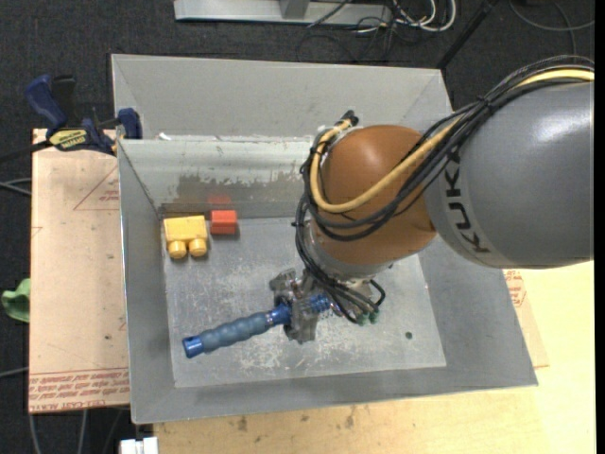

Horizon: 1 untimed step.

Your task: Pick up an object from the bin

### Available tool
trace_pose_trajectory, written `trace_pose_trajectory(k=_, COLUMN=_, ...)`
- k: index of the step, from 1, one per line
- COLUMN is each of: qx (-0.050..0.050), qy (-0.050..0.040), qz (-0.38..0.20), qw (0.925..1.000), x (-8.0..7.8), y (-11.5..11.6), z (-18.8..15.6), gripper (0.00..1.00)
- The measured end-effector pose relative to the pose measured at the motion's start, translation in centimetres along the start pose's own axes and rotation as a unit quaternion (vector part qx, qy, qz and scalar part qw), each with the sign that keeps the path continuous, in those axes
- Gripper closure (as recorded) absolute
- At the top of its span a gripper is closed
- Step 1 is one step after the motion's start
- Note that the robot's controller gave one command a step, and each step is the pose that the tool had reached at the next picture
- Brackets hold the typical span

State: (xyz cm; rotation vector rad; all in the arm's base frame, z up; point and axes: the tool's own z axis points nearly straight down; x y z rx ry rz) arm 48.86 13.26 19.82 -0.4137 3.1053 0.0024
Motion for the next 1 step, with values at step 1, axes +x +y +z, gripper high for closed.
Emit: trace_pose_trajectory(k=1, qx=0.000, qy=0.0007, qz=-0.216, qw=0.9763, x=-1.37, y=-1.35, z=-7.05, gripper=1.00)
